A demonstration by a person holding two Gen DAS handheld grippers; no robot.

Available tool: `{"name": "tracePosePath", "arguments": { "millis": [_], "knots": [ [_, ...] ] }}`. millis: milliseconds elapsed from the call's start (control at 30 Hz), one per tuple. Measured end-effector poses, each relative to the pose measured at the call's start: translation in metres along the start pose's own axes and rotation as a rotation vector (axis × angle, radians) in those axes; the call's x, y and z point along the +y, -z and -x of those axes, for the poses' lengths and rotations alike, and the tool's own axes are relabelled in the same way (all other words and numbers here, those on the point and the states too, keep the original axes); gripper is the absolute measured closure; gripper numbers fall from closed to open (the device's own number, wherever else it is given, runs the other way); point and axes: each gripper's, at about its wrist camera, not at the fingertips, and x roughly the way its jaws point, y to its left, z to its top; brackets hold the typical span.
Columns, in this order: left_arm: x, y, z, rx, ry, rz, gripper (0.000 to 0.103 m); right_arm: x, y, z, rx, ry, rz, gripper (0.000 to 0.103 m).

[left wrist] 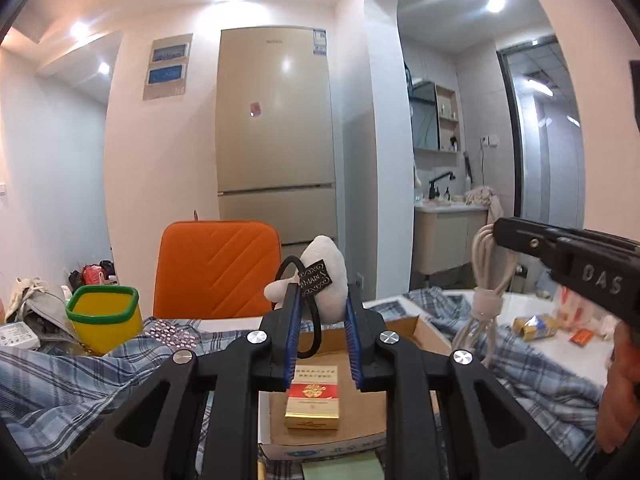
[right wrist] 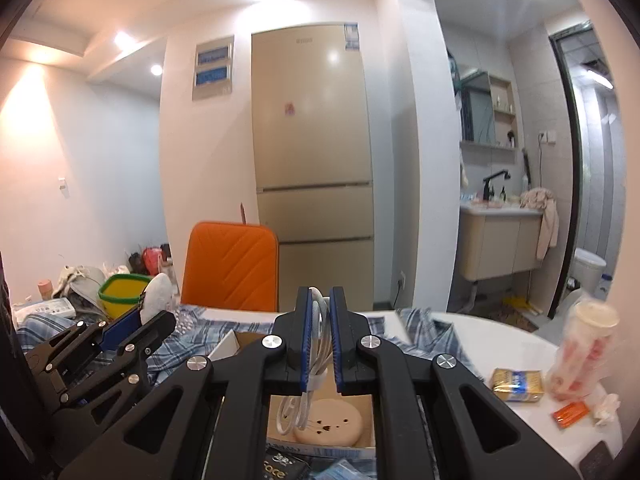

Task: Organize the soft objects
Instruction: 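Lower the cable into the box and open the right tool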

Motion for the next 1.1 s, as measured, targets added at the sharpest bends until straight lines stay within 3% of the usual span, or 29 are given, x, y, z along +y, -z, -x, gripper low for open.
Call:
{"name": "tracePosePath", "arguments": {
  "millis": [200, 300, 833, 867, 900, 933, 1000, 1100],
  "knots": [
    [0.009, 0.026, -0.022, 0.095, 0.015, 0.037, 0.084, 0.006, 0.028, -0.053, 0.161, 0.018, 0.029, 0.093],
    [0.013, 0.029, -0.023, 0.103, 0.017, 0.059, 0.084, 0.003, 0.036, -0.066, 0.204, 0.013, 0.022, 0.093],
    [0.002, 0.035, -0.031, 0.152, 0.002, 0.022, 0.084, 0.019, 0.039, -0.115, 0.254, 0.035, 0.12, 0.092],
    [0.001, 0.035, -0.031, 0.151, 0.003, 0.02, 0.084, 0.02, 0.04, -0.119, 0.269, 0.028, 0.119, 0.088],
    [0.001, 0.035, -0.031, 0.15, 0.003, 0.019, 0.084, 0.019, 0.042, -0.124, 0.291, 0.022, 0.111, 0.077],
    [0.002, 0.035, -0.031, 0.15, 0.003, 0.02, 0.084, 0.018, 0.043, -0.126, 0.298, 0.017, 0.096, 0.058],
    [0.004, 0.035, -0.031, 0.148, 0.01, 0.03, 0.084, 0.013, 0.046, -0.122, 0.273, 0.007, 0.06, 0.034],
    [0.009, 0.035, -0.029, 0.138, 0.015, 0.054, 0.084, 0.008, 0.048, -0.117, 0.265, 0.008, 0.062, 0.033]
  ]
}}
